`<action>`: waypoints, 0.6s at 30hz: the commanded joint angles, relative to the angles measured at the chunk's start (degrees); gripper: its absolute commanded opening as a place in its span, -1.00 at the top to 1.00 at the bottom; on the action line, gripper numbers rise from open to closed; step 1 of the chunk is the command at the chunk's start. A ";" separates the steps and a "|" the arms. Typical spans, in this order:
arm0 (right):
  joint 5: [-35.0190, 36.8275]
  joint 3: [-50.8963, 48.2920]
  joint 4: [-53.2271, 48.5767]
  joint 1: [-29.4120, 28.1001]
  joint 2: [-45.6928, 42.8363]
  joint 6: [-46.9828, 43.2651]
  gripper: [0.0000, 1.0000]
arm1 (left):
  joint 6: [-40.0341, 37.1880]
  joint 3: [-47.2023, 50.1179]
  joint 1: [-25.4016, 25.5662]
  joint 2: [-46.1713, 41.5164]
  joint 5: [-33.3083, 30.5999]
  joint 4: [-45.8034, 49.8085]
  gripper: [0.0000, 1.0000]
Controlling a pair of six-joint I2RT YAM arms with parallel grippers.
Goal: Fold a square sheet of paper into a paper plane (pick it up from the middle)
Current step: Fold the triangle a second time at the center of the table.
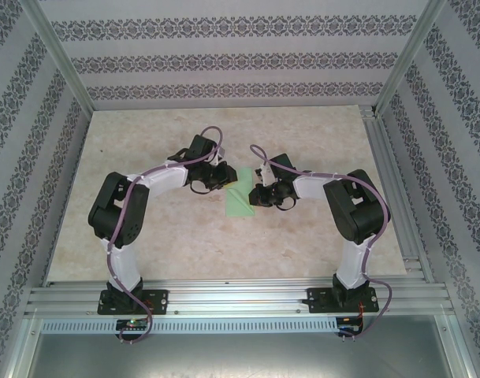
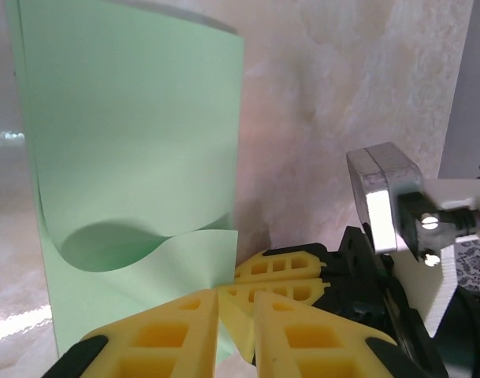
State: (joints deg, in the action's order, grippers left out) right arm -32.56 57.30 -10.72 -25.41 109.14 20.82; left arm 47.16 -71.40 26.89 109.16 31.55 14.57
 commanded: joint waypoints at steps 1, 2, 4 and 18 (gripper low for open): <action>3.25 0.05 -1.65 -0.96 2.48 -1.15 0.81 | 4.80 0.41 1.48 1.31 2.94 -7.34 0.60; 3.29 0.13 -1.70 -0.97 2.41 -1.23 0.81 | 5.33 0.60 1.63 1.78 3.16 -7.73 0.60; 3.39 0.13 -1.79 -0.98 2.21 -1.27 0.81 | 6.20 1.06 1.77 2.47 3.24 -8.46 0.61; 3.38 0.10 -1.96 -0.96 2.65 -1.29 0.81 | 6.55 2.99 2.69 7.14 0.87 -9.91 0.63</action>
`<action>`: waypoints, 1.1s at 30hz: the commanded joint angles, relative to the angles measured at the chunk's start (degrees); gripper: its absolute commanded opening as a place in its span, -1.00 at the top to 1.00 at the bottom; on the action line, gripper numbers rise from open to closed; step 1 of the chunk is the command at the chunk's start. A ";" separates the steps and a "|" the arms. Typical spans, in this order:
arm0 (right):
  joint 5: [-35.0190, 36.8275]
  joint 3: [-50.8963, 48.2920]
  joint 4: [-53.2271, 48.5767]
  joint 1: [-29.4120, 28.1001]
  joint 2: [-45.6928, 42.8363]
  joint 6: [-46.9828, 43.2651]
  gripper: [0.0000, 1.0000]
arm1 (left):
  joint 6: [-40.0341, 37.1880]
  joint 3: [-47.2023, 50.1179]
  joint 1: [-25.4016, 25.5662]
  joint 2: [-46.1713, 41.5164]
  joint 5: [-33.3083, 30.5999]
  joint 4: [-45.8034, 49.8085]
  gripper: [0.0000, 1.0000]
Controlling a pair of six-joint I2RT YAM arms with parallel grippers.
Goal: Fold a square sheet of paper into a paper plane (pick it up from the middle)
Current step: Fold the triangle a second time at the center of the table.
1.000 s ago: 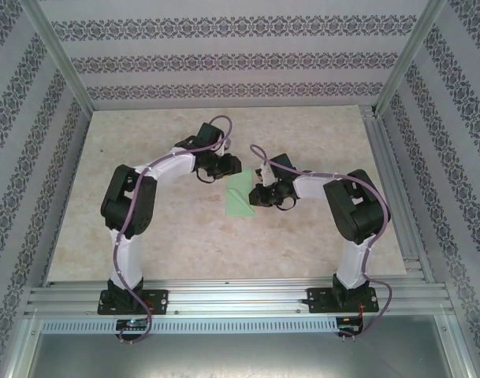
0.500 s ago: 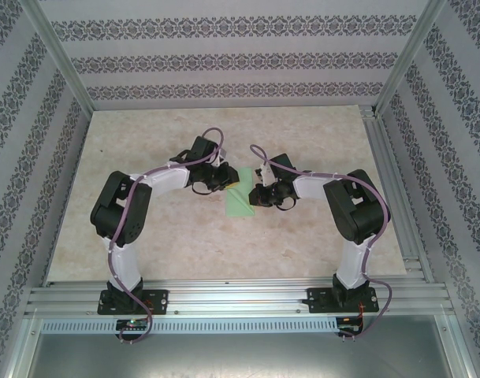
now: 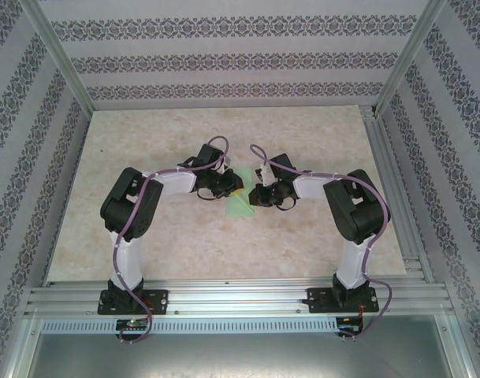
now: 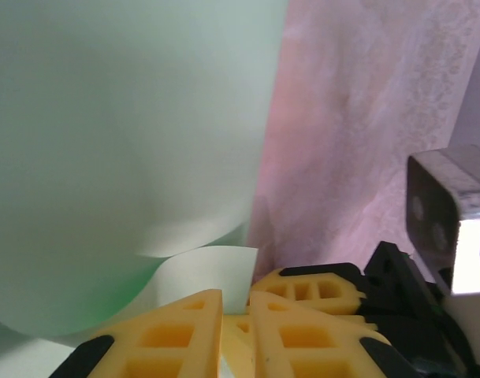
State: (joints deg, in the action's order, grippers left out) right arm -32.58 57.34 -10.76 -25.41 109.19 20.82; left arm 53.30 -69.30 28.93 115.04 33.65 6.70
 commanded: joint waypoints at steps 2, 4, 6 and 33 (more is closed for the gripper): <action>3.40 0.14 -1.89 -1.01 2.72 -1.31 0.81 | 0.32 1.71 0.61 1.96 -1.66 -2.76 0.63; 3.48 0.07 -1.90 -0.98 2.86 -1.31 0.81 | -0.10 2.16 0.65 2.66 -2.12 -3.22 0.64; 3.48 0.06 -2.02 -0.96 2.95 -1.38 0.81 | -1.01 2.46 0.69 3.36 -3.28 -2.80 0.64; 3.74 0.93 -2.82 -1.22 3.63 -1.30 0.81 | -3.97 1.52 0.53 -0.08 -7.77 0.46 0.59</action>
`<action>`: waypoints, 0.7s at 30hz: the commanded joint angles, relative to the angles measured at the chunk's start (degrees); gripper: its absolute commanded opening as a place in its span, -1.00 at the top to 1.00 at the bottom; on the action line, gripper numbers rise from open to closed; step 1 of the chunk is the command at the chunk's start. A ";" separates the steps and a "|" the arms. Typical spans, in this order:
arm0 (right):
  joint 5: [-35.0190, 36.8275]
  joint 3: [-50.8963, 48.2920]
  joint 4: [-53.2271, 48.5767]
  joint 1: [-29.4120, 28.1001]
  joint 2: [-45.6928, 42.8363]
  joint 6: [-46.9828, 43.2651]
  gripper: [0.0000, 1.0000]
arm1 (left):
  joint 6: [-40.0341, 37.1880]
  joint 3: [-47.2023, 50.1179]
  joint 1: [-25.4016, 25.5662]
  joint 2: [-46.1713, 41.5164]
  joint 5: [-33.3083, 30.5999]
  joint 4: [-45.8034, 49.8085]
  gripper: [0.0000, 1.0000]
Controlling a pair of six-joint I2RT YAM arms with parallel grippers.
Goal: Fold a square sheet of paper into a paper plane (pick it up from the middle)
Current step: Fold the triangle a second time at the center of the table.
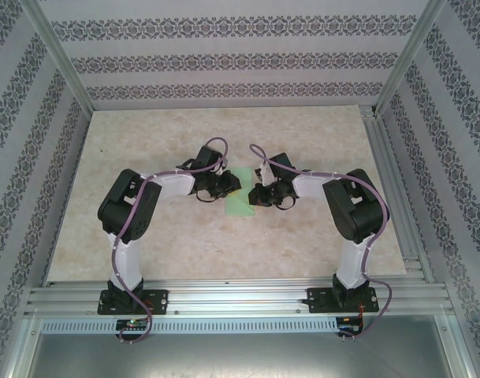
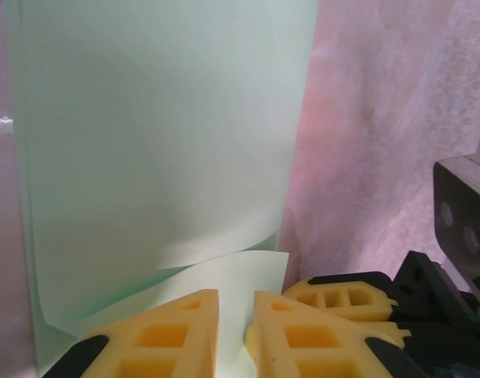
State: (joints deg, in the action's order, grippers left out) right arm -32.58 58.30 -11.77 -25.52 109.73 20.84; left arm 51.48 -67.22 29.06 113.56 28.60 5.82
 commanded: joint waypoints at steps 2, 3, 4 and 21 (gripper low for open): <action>3.75 -0.01 -1.75 -1.11 3.20 -1.22 0.82 | -2.60 -0.22 0.46 2.24 -3.27 1.69 0.59; 3.75 0.05 -1.72 -1.11 3.16 -1.18 0.82 | -2.70 -0.19 0.39 2.68 -3.32 1.98 0.60; 3.75 -0.02 -1.64 -1.11 3.29 -1.19 0.81 | -2.77 0.03 0.39 3.09 -3.46 1.87 0.60; 3.93 -0.20 -1.71 -1.11 3.04 -1.07 0.82 | 2.28 2.10 0.69 -5.87 1.13 -1.92 0.67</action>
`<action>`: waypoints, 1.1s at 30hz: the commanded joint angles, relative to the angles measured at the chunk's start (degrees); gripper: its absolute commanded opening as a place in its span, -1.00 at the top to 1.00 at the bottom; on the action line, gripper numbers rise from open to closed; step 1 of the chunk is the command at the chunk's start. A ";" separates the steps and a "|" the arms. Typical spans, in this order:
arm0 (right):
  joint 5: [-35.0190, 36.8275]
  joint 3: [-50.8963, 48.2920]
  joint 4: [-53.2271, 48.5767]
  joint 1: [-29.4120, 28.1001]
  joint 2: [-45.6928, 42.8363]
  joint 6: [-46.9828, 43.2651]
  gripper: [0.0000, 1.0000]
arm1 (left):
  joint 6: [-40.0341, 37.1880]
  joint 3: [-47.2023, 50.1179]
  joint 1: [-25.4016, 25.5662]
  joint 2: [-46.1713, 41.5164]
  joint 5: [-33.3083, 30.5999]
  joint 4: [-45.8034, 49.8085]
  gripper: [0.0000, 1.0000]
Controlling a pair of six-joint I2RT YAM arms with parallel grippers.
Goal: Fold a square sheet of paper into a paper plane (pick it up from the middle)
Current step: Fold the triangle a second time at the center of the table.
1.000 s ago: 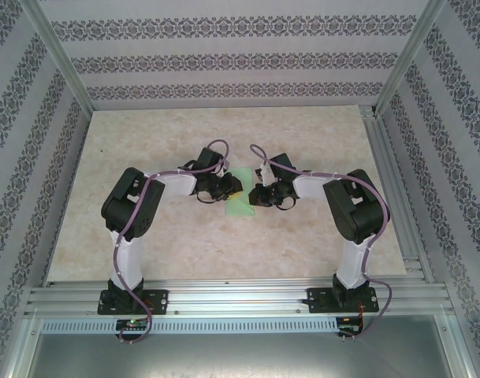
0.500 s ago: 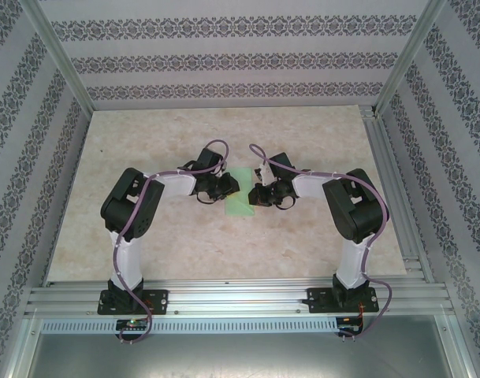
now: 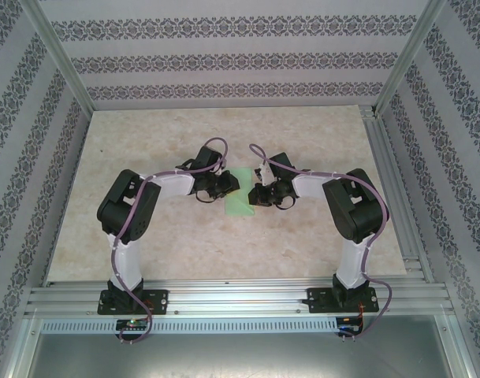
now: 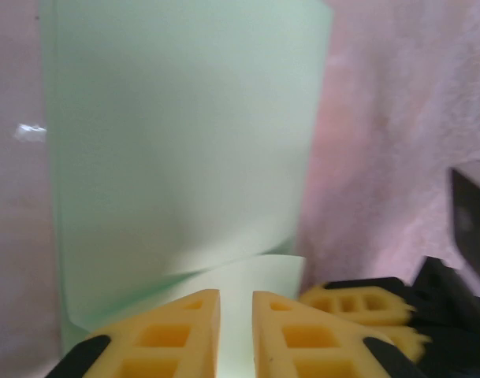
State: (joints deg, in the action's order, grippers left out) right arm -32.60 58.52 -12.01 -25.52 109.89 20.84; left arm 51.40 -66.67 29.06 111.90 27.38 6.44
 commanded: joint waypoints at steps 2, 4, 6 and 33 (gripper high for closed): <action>3.98 -0.29 -1.50 -1.11 2.98 -1.07 0.82 | 3.65 2.45 0.84 -4.49 3.43 -3.69 0.78; 3.84 -0.24 -1.57 -1.11 3.05 -1.07 0.82 | 4.69 3.05 1.21 -4.33 3.77 -4.23 0.91; 3.85 -0.13 -1.54 -1.15 3.05 -1.07 0.82 | 5.51 3.42 1.72 -3.87 3.68 -4.47 0.94; 3.86 -0.35 -1.48 -1.20 3.31 -0.89 0.82 | 6.87 5.06 5.26 1.06 0.41 -3.33 1.00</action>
State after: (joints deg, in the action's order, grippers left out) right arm -32.64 58.89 -12.25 -25.52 110.15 20.84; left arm 59.02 -61.43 32.71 113.27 29.06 1.54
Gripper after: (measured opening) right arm 0.092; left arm 0.065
